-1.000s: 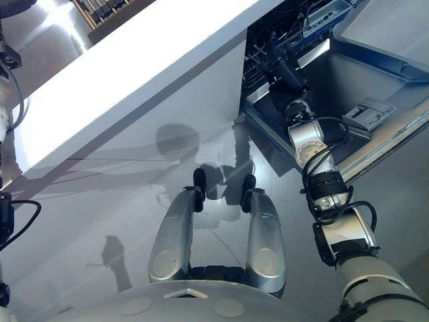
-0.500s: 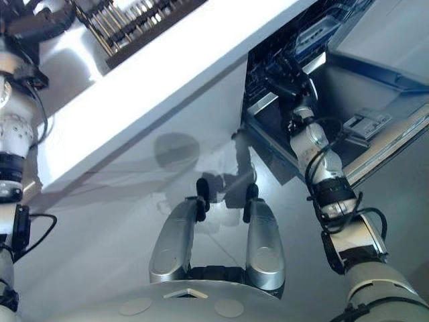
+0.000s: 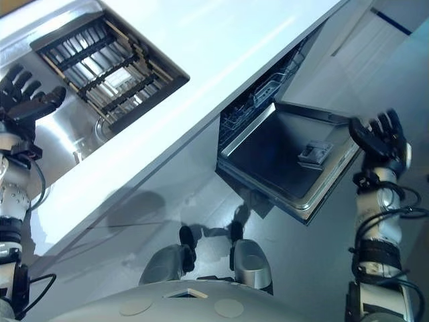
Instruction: Pick up plates and place into dishwasher.
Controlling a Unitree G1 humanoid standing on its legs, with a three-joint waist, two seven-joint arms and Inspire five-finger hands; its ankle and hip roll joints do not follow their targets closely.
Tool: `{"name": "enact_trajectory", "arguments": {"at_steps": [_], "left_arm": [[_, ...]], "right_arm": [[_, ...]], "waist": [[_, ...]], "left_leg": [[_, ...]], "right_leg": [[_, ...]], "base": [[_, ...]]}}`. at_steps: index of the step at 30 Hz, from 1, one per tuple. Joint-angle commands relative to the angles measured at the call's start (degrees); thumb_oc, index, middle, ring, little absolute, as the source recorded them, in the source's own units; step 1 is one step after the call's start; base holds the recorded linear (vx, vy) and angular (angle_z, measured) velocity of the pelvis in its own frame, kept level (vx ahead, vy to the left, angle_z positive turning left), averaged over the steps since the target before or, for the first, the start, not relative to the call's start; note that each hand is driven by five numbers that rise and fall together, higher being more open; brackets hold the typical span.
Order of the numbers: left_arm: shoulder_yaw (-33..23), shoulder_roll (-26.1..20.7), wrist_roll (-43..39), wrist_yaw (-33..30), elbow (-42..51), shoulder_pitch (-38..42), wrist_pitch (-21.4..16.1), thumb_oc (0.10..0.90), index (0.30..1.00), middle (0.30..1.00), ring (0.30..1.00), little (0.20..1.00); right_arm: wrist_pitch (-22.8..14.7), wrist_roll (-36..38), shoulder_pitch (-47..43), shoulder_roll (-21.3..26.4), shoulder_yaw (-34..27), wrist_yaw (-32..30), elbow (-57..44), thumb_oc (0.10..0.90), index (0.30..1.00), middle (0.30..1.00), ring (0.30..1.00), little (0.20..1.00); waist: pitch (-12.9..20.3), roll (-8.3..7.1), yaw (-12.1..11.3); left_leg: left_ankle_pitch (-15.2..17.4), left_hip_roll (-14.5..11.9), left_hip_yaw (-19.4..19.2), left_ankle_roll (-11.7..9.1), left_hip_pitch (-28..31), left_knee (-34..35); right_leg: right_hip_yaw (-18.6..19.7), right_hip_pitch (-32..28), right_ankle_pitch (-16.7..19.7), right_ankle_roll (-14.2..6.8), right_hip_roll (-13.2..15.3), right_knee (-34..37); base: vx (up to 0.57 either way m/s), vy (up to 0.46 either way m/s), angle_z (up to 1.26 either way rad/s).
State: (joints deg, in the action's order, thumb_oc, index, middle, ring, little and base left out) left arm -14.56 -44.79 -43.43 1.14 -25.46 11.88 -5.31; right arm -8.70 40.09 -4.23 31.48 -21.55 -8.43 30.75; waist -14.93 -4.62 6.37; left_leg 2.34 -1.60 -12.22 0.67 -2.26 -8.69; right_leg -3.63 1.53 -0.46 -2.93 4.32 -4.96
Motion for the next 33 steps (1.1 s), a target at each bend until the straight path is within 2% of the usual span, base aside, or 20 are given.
{"name": "enact_trajectory", "arguments": {"at_steps": [1,6,12,17,21,23,26,30,33], "left_arm": [[-3.4,0.5,-4.0,6.9,2.6,-0.3,-6.9,0.8,0.9,0.9,0.9,0.9],[-3.5,0.4,-4.6,9.2,3.8,-2.3,-4.7,0.8,0.9,0.9,0.9,0.9],[-5.6,0.1,-4.8,6.8,2.4,-4.7,-5.5,0.8,0.9,0.9,0.9,0.9],[-7.3,0.0,-4.3,2.0,-0.3,-3.6,-7.4,0.8,0.9,0.9,0.9,0.9],[-5.8,-0.5,-4.3,-2.4,-0.8,0.6,-11.0,0.8,0.9,0.9,0.9,0.9],[-3.9,-1.3,-5.0,-6.1,-1.1,4.6,-14.1,0.8,0.9,0.9,0.9,0.9],[-2.2,-2.2,-5.3,-9.4,-0.5,8.7,-15.9,0.8,0.9,0.9,0.9,0.9],[-1.0,-3.2,-6.3,-11.2,-0.5,12.7,-16.7,0.8,0.9,0.9,0.9,0.9],[0.1,-4.1,-6.7,-12.1,-0.7,15.8,-16.7,0.8,0.9,0.9,0.9,0.9]], "right_arm": [[-5.3,-5.5,0.2,8.8,-1.7,-3.8,1.8,0.8,0.9,0.9,0.9,0.9],[-2.1,-7.8,2.3,7.7,-1.8,-5.7,7.3,0.8,0.9,0.9,0.9,0.9],[-2.8,-7.8,4.0,4.6,-0.4,-5.2,15.0,0.8,0.9,0.9,0.9,0.9],[-3.2,-0.7,2.8,2.1,-0.1,-3.8,21.3,0.8,0.9,0.9,0.9,0.9],[-5.3,8.2,-0.8,1.4,1.2,-5.1,24.8,0.8,0.9,0.9,0.9,0.9],[-6.8,14.0,-4.4,1.5,2.6,-6.7,26.3,0.8,0.9,0.9,0.9,0.9],[-7.5,19.9,-7.6,1.5,4.4,-7.9,27.0,0.8,0.9,0.9,0.9,0.9],[-8.8,24.5,-10.6,1.1,6.2,-6.8,28.3,0.8,0.9,0.9,0.9,0.9],[-8.9,28.8,-12.6,0.8,8.0,-2.6,29.1,0.8,0.9,0.9,0.9,0.9]], "waist": [[7.9,4.56,1.1],[7.9,5.0,0.9],[7.4,5.82,0.3],[6.3,6.73,-0.5],[1.9,7.99,-0.9],[-2.3,8.95,-0.9],[-6.1,9.75,-0.9],[-8.9,10.68,-1.2],[-9.9,11.07,-1.4]], "left_leg": [[1.1,3.0,0.8,-1.0,2.2,5.3],[1.2,2.9,1.6,-0.8,2.8,5.3],[1.1,2.7,2.9,-0.8,2.8,5.1],[0.6,2.7,4.3,-1.1,1.5,4.9],[-0.1,2.4,5.1,-1.4,-3.9,1.6],[-0.8,2.1,5.4,-1.8,-9.8,-2.5],[-1.1,1.8,5.7,-2.2,-16.8,-7.6],[-0.5,1.8,6.2,-2.2,-23.8,-12.6],[1.2,2.2,6.6,-2.1,-29.2,-16.9]], "right_leg": [[-1.7,2.4,-2.6,-4.3,-1.7,-4.3],[-2.1,1.8,-3.6,-4.1,-2.0,-5.4],[-3.1,1.9,-4.8,-4.0,-2.4,-7.2],[-3.5,3.0,-5.9,-3.6,-2.7,-8.9],[-3.0,7.8,-6.9,-2.3,-2.9,-13.7],[-2.6,13.3,-7.7,-0.8,-3.2,-18.9],[-3.0,19.4,-8.9,1.3,-3.3,-24.9],[-3.9,26.4,-10.5,3.0,-2.8,-31.4],[-4.3,31.9,-12.4,3.7,-1.8,-36.3]], "base": [[0.01,-0.075,-0.1],[0.01,-0.081,-0.06],[0.05,-0.102,-0.02],[0.03,-0.095,-0.01],[-0.19,-0.066,0.09],[-0.37,-0.043,0.2],[-0.23,-0.045,0.19],[-0.15,-0.019,0.15],[-0.08,0.006,0.1]]}}
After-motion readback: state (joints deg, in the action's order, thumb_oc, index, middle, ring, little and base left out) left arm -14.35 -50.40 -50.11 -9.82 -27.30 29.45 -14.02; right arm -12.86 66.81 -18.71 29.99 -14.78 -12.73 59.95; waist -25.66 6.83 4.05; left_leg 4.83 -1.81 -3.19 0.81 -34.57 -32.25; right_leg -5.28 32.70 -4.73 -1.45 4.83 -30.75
